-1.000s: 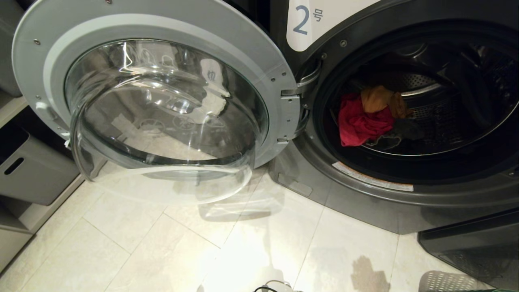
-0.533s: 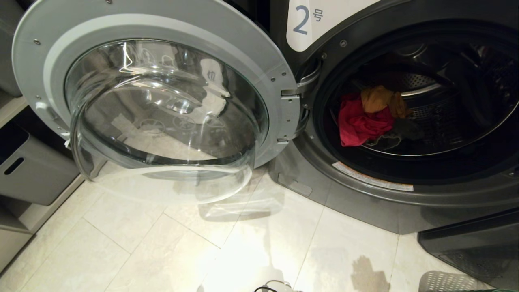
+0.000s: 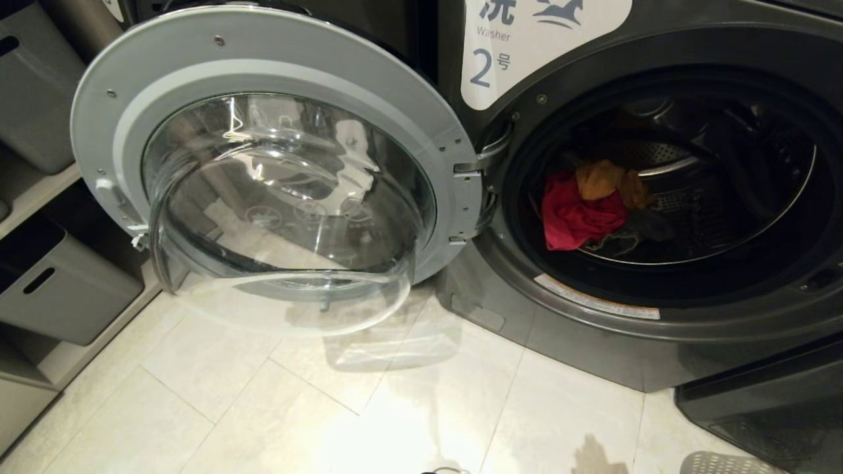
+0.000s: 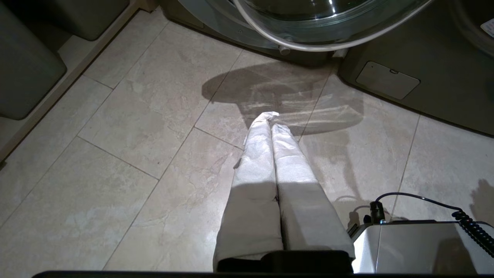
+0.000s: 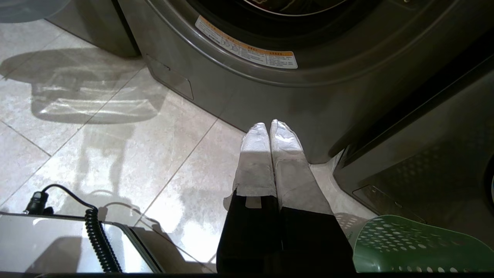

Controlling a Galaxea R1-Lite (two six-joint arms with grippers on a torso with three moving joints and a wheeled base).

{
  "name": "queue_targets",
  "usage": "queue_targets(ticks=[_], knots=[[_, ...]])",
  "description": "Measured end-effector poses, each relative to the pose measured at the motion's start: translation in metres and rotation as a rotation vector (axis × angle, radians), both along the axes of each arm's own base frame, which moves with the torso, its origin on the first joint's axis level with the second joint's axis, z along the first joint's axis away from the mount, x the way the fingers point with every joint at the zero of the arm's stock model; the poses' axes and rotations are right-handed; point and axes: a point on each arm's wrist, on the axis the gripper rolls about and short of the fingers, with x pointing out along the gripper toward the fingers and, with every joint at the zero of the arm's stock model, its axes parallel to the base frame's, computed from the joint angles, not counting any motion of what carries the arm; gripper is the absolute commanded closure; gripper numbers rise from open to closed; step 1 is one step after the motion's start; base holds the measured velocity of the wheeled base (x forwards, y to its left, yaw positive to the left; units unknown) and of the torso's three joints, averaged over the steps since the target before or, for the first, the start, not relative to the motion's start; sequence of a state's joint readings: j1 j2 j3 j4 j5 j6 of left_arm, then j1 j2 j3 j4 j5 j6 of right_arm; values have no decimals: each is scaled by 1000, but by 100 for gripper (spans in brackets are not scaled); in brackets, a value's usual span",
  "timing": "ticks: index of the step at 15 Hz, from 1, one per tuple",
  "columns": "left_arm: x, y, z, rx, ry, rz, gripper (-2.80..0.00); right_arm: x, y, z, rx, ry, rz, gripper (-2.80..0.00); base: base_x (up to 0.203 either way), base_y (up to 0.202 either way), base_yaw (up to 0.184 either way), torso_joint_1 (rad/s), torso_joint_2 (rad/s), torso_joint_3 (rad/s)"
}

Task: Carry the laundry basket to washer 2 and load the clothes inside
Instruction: Close the washing machine door with the left hand

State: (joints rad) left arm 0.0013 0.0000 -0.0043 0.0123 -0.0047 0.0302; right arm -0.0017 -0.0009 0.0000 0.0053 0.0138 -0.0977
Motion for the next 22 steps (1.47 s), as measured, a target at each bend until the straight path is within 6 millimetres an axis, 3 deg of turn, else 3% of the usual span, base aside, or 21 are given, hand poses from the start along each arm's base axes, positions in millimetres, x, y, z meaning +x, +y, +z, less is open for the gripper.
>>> queue_targets(ticks=[22], knots=[[0,0,0,11,0,-1,0,0,0,0,9,1,-2,0,0,0,0,1,1,201]])
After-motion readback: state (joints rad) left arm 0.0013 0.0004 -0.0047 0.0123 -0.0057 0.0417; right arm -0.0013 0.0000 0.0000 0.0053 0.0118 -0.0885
